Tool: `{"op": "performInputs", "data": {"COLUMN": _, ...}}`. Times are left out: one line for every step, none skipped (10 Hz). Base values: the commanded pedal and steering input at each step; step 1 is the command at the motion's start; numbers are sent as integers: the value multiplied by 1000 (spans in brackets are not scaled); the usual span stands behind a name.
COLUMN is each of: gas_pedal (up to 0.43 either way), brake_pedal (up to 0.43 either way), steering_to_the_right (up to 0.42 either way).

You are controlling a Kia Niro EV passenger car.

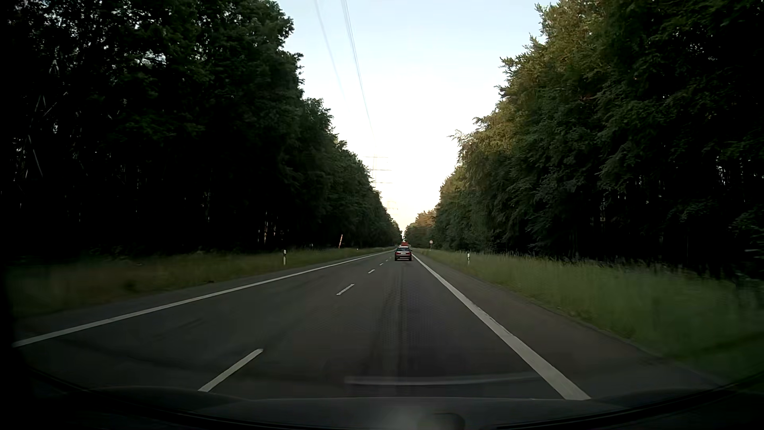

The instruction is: Follow the waypoints while adhering to traffic rules and regulations

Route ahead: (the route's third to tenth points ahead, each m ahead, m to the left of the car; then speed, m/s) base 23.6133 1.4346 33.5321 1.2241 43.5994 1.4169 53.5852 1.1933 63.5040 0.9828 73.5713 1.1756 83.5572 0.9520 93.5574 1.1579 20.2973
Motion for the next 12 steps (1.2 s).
{"op": "performInputs", "data": {"gas_pedal": 47, "brake_pedal": 24, "steering_to_the_right": 2}}
{"op": "performInputs", "data": {"gas_pedal": 47, "brake_pedal": 24, "steering_to_the_right": 1}}
{"op": "performInputs", "data": {"gas_pedal": 39, "brake_pedal": 18, "steering_to_the_right": 2}}
{"op": "performInputs", "data": {"gas_pedal": 39, "brake_pedal": 24, "steering_to_the_right": 1}}
{"op": "performInputs", "data": {"gas_pedal": 20, "brake_pedal": 24, "steering_to_the_right": 2}}
{"op": "performInputs", "data": {"gas_pedal": 0, "brake_pedal": 18, "steering_to_the_right": 1}}
{"op": "performInputs", "data": {"gas_pedal": 0, "brake_pedal": 18, "steering_to_the_right": 1}}
{"op": "performInputs", "data": {"gas_pedal": 0, "brake_pedal": 24, "steering_to_the_right": 2}}
{"op": "performInputs", "data": {"gas_pedal": 0, "brake_pedal": 24, "steering_to_the_right": 2}}
{"op": "performInputs", "data": {"gas_pedal": 0, "brake_pedal": 24, "steering_to_the_right": 2}}
{"op": "performInputs", "data": {"gas_pedal": 0, "brake_pedal": 24, "steering_to_the_right": 2}}
{"op": "performInputs", "data": {"gas_pedal": 0, "brake_pedal": 24, "steering_to_the_right": 2}}
